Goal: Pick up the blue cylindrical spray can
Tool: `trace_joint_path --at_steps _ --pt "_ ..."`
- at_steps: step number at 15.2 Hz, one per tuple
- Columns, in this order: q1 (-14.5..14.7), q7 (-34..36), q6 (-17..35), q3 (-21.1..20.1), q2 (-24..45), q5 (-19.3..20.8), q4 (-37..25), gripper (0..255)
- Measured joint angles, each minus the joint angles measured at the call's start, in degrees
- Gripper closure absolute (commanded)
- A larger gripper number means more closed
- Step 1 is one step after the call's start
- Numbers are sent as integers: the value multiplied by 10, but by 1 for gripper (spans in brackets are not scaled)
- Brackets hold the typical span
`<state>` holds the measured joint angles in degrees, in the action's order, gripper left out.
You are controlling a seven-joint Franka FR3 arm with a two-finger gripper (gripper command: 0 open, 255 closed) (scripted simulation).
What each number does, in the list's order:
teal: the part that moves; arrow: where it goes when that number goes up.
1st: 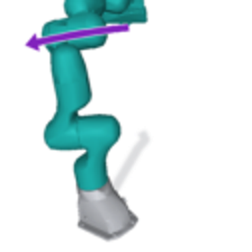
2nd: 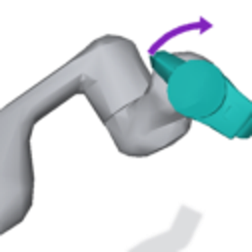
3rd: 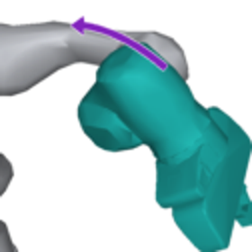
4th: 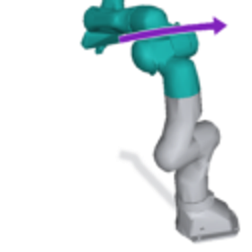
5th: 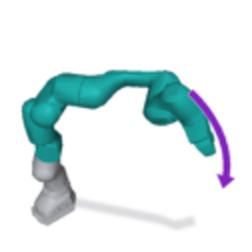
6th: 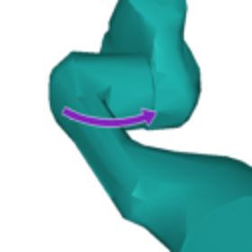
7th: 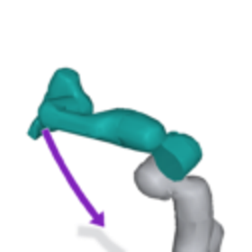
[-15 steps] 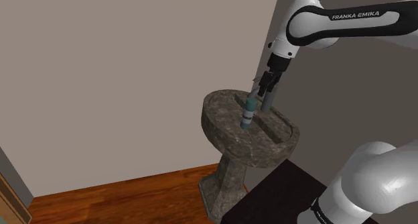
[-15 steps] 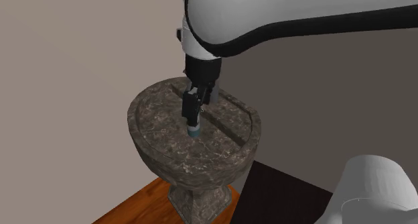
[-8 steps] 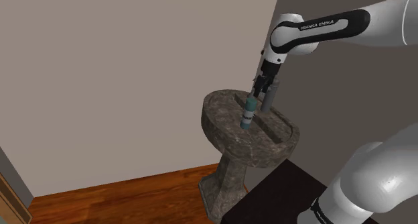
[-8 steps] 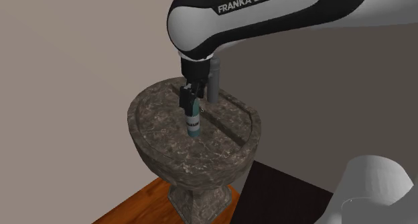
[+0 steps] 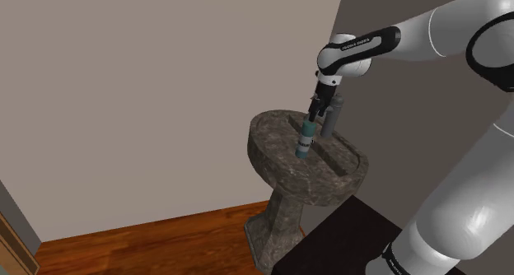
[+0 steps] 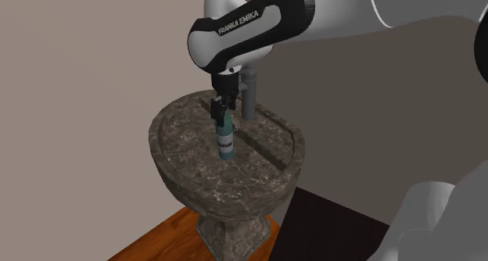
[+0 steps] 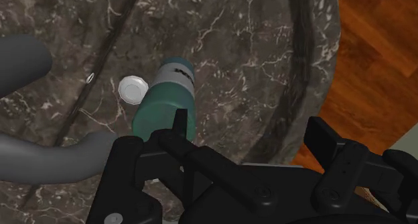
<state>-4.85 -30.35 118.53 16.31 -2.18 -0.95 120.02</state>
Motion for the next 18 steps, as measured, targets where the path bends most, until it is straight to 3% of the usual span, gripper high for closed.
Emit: trace_joint_path --at_steps 6,14,15,18 --pt "-24 -52 16 18 121 -26 -91 0" --pt "-30 -65 61 15 166 -41 -87 0" --pt "-31 -66 64 15 168 -42 -86 255" --pt "-31 -66 67 15 169 -43 -86 255"
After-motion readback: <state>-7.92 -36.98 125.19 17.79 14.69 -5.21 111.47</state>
